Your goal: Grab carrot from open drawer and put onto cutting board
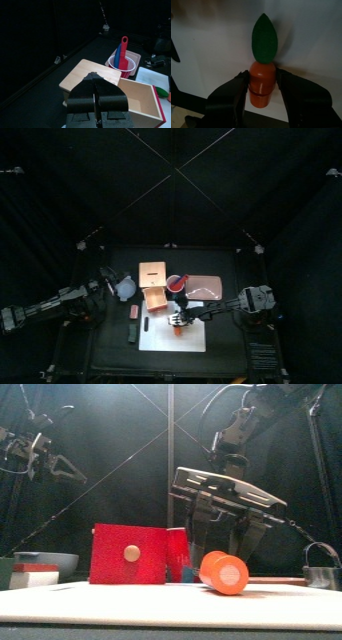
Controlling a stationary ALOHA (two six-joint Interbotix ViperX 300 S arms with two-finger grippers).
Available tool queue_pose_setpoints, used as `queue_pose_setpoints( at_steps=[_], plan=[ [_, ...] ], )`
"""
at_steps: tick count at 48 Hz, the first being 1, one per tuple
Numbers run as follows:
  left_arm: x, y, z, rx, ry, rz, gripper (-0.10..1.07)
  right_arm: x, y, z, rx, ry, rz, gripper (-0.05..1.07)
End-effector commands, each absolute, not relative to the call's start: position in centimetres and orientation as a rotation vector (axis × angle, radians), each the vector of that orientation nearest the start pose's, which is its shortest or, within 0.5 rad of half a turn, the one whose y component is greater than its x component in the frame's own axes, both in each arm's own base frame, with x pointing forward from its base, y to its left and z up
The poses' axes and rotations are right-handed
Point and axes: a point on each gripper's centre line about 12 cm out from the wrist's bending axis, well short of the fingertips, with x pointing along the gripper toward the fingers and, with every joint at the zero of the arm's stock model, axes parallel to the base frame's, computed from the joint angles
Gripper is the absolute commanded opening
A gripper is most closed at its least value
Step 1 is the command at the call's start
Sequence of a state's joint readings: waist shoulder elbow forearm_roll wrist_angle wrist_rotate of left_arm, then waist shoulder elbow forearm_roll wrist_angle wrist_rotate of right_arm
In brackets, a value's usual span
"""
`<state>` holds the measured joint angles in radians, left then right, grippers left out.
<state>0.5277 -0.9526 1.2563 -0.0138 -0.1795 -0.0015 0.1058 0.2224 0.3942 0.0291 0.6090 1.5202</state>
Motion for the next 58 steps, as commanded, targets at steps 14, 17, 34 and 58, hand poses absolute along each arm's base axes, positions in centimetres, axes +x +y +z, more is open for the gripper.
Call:
queue_pose_setpoints(
  at_steps=[14, 17, 34, 58],
  plan=[
    [17.1, 9.8, 25.6, -0.040, 0.087, 0.520, 0.01, 40.6, 4.3, 14.6, 1.268, 0.986, -0.798, 0.95],
    [17.1, 9.8, 25.6, -0.041, 0.085, 0.520, 0.01, 40.6, 4.0, 15.1, 1.261, 0.974, -0.793, 0.95],
    [17.1, 9.9, 26.1, -0.043, 0.072, 0.527, 0.01, 40.0, 2.1, 18.4, 1.134, 0.876, -0.744, 0.95],
    [19.9, 9.5, 26.8, -0.065, 0.123, 0.449, 0.01, 36.6, -1.9, 21.1, 0.710, 0.658, -0.565, 0.81]
  ],
)
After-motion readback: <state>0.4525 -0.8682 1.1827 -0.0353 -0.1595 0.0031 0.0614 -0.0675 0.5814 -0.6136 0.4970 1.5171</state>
